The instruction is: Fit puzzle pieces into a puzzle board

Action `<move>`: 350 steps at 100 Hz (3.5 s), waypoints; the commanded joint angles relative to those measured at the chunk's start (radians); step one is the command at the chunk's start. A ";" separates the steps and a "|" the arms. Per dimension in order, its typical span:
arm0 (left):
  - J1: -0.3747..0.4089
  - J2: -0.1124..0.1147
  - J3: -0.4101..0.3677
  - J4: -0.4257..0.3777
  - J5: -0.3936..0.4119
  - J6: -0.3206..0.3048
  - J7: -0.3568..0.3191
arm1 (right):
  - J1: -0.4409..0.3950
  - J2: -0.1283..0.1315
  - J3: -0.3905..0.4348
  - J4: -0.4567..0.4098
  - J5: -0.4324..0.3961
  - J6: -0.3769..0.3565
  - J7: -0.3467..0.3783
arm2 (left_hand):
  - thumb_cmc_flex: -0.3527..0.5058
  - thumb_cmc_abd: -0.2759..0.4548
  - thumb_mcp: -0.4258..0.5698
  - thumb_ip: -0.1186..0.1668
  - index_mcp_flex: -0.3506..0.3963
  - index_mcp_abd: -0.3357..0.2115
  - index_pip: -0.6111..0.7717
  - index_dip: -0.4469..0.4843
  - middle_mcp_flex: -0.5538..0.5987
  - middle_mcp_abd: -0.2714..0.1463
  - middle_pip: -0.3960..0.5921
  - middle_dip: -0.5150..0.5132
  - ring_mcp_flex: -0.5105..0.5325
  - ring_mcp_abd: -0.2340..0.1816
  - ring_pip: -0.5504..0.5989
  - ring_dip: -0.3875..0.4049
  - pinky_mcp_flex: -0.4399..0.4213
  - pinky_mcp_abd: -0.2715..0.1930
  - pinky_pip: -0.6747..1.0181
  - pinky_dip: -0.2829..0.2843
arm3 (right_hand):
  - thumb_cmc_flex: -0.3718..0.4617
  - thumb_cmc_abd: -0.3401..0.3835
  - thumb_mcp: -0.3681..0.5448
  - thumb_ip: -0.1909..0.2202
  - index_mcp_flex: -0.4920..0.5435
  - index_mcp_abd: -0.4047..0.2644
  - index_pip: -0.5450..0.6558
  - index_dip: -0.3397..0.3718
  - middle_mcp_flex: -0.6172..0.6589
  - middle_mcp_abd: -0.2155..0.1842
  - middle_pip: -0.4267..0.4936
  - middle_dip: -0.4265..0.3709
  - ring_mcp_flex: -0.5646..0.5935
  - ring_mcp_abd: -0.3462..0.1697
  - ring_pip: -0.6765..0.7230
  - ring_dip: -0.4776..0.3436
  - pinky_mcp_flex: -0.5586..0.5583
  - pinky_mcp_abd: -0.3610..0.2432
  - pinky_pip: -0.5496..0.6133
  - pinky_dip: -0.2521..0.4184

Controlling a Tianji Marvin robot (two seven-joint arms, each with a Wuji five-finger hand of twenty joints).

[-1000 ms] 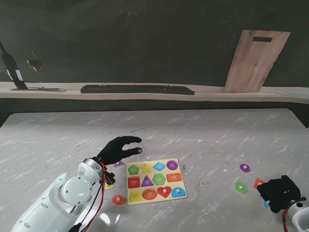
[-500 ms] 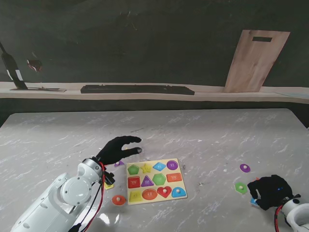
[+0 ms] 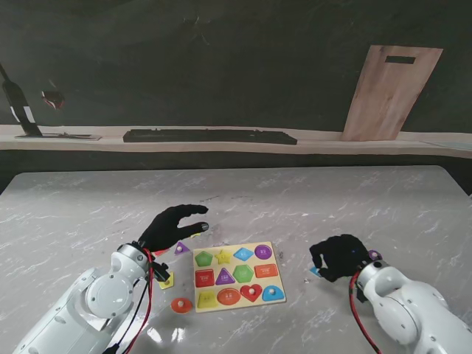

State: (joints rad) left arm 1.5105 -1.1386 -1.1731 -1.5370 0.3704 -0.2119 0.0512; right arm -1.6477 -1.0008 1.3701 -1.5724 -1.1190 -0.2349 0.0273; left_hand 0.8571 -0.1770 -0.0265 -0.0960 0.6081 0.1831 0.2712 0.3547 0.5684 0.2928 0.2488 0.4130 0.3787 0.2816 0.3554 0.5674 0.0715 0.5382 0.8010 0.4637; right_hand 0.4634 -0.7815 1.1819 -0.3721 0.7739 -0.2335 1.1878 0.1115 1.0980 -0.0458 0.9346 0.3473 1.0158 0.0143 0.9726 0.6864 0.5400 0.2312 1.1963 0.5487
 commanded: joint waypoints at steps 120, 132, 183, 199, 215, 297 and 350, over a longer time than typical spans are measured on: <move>0.023 -0.005 -0.019 -0.016 -0.021 -0.030 0.018 | 0.674 -0.161 -0.840 0.523 0.335 0.152 -0.207 | -0.013 0.021 -0.010 0.032 0.019 -0.023 -0.004 0.010 -0.002 -0.006 -0.007 0.003 0.019 0.004 0.014 0.014 -0.011 -0.165 0.017 -0.002 | 0.077 0.086 -0.023 0.074 0.013 -0.016 0.034 0.073 -0.030 0.060 0.110 0.022 0.018 0.003 0.124 0.042 0.002 0.032 0.085 0.016; 0.024 -0.006 -0.019 -0.017 -0.021 -0.029 0.019 | 0.696 -0.172 -0.868 0.555 0.351 0.150 -0.214 | -0.013 0.021 -0.009 0.032 0.020 -0.022 -0.004 0.010 -0.001 -0.006 -0.006 0.003 0.018 0.005 0.014 0.014 -0.012 -0.164 0.017 -0.002 | 0.076 0.089 -0.024 0.074 0.011 -0.019 0.035 0.074 -0.032 0.057 0.111 0.022 0.016 0.001 0.123 0.042 0.001 0.032 0.085 0.016; 0.025 -0.005 -0.020 -0.018 -0.024 -0.031 0.017 | 0.735 -0.176 -0.935 0.619 0.340 0.134 -0.222 | -0.012 0.023 -0.009 0.033 0.019 -0.022 -0.005 0.010 -0.002 -0.004 -0.006 0.004 0.018 0.006 0.015 0.015 -0.011 -0.163 0.017 -0.001 | 0.071 0.095 -0.026 0.076 -0.001 -0.047 0.038 0.081 -0.044 0.041 0.109 0.022 0.009 -0.009 0.117 0.039 0.001 0.027 0.083 0.012; 0.022 -0.005 -0.018 -0.017 -0.026 -0.029 0.015 | 0.738 -0.175 -0.944 0.626 0.338 0.133 -0.221 | -0.013 0.024 -0.009 0.033 0.018 -0.023 -0.005 0.010 -0.001 -0.005 -0.006 0.004 0.019 0.005 0.015 0.015 -0.010 -0.165 0.017 -0.001 | 0.071 0.095 -0.028 0.076 -0.004 -0.053 0.038 0.083 -0.046 0.037 0.109 0.023 0.009 -0.009 0.116 0.038 0.001 0.026 0.084 0.011; 0.022 -0.005 -0.018 -0.016 -0.027 -0.029 0.014 | 0.744 -0.179 -0.960 0.635 0.343 0.124 -0.219 | -0.012 0.023 -0.009 0.033 0.018 -0.021 -0.005 0.010 -0.001 -0.005 -0.006 0.004 0.019 0.005 0.015 0.015 -0.011 -0.165 0.017 -0.001 | 0.070 0.096 -0.029 0.076 -0.005 -0.058 0.037 0.085 -0.049 0.034 0.107 0.023 0.008 -0.010 0.115 0.038 0.000 0.025 0.083 0.010; 0.017 -0.005 -0.014 -0.012 -0.029 -0.027 0.010 | 0.789 -0.159 -1.044 0.648 0.276 0.065 -0.229 | -0.012 0.024 -0.009 0.033 0.019 -0.023 -0.004 0.010 0.001 -0.005 -0.005 0.005 0.020 0.006 0.016 0.016 -0.011 -0.164 0.016 -0.001 | 0.097 0.106 -0.018 0.083 -0.036 -0.104 0.040 0.097 -0.084 0.028 0.100 0.025 -0.013 -0.012 0.106 0.036 -0.014 0.026 0.080 0.006; 0.022 -0.005 -0.021 -0.015 -0.022 -0.034 0.015 | 0.792 -0.139 -1.053 0.622 0.239 0.063 -0.218 | -0.012 0.023 -0.009 0.033 0.020 -0.022 -0.004 0.010 0.001 -0.004 -0.005 0.005 0.020 0.006 0.017 0.016 -0.011 -0.164 0.016 -0.001 | 0.154 0.233 -0.031 0.106 -0.120 -0.158 0.014 0.142 -0.178 0.034 0.109 0.051 -0.068 -0.012 0.102 0.038 -0.050 0.021 0.071 0.004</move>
State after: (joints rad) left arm 1.5292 -1.1419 -1.1919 -1.5473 0.3491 -0.2433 0.0663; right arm -0.8420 -1.1523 0.3294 -0.9548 -0.8659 -0.1704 -0.2052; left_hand 0.8571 -0.1769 -0.0266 -0.0959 0.6083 0.1831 0.2712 0.3547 0.5685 0.2928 0.2488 0.4130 0.3787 0.2817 0.3554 0.5674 0.0715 0.5383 0.8010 0.4637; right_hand 0.4801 -0.6199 1.0910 -0.3528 0.6334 -0.2337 1.2588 0.2817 0.9524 -0.0307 1.0129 0.3833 0.9700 0.0205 1.0662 0.7213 0.5030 0.2439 1.2485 0.5562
